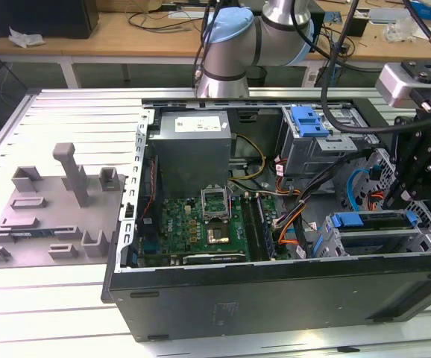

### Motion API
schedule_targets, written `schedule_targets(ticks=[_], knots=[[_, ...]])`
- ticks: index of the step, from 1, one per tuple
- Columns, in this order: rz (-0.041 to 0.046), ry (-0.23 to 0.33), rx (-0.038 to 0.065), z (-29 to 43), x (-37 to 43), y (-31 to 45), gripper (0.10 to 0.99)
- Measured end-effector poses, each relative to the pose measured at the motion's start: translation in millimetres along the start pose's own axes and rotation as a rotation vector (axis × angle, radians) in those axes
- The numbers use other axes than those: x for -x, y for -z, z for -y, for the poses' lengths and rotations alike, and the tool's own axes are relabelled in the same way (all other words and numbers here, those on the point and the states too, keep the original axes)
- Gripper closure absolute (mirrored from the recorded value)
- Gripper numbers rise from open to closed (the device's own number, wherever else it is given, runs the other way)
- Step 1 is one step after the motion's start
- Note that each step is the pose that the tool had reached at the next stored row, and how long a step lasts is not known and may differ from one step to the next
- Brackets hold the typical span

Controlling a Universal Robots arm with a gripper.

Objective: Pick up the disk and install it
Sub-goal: 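Insert the first disk wire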

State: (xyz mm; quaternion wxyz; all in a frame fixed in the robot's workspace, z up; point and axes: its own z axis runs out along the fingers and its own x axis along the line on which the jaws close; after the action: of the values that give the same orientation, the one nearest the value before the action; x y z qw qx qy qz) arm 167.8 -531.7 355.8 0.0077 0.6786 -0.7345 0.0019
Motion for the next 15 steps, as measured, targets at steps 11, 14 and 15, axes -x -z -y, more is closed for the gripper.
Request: schedule_targets(ticks=[11, 14, 15], knots=[[-0.0003, 0.041, -0.001, 1.8, -1.2, -1.9, 0.918], [-0.0005, 0.065, -0.001, 1.8, -1.2, -2.3, 0.918], [-0.0005, 0.069, -0.001, 1.8, -1.2, -2.4, 0.918]])
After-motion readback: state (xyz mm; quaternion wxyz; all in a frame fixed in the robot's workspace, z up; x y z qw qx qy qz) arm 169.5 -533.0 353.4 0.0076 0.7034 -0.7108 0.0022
